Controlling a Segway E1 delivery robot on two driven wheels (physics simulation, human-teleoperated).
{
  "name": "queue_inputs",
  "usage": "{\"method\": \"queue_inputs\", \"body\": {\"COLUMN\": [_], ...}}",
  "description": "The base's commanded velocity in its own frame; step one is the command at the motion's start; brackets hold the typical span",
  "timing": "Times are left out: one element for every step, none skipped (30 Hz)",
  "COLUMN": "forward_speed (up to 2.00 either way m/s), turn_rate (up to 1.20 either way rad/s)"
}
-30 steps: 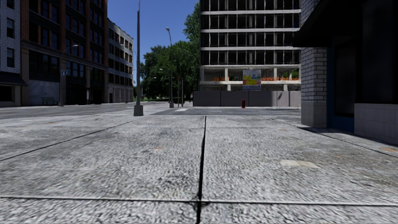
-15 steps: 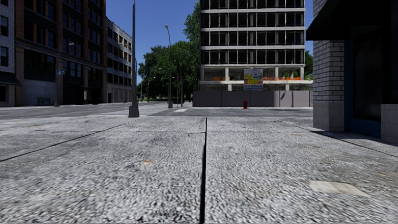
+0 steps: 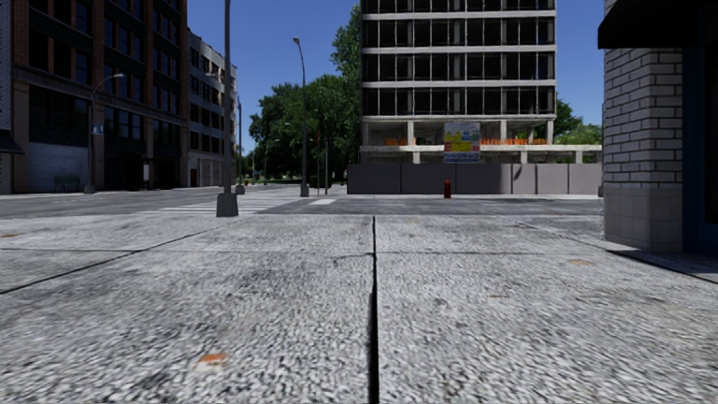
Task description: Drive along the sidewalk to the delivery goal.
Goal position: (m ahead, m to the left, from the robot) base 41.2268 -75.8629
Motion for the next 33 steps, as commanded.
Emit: {"method": "queue_inputs", "body": {"forward_speed": [2.0, 2.0, 2.0, 2.0, 2.0, 2.0, 2.0, 2.0, 2.0, 2.0, 2.0, 2.0, 2.0, 2.0, 2.0, 2.0, 2.0, 2.0, 2.0, 2.0, 2.0, 1.98, 1.96, 1.91, 1.91, 1.83, 1.76, 1.63, 1.54, 1.49, 1.48, 1.48, 1.47], "turn_rate": [0.0, 0.0, 0.0, 0.0, 0.0, 0.0, 0.0, 0.0, 0.0, 0.0, 0.0, 0.0, 0.0, -0.04, -0.04, -0.1, -0.1, -0.14, -0.21, -0.33, -0.39, -0.42, -0.46, -0.51, -0.51, -0.55, -0.59, -0.63, -0.65, -0.65, -0.65, -0.65, -0.65]}}
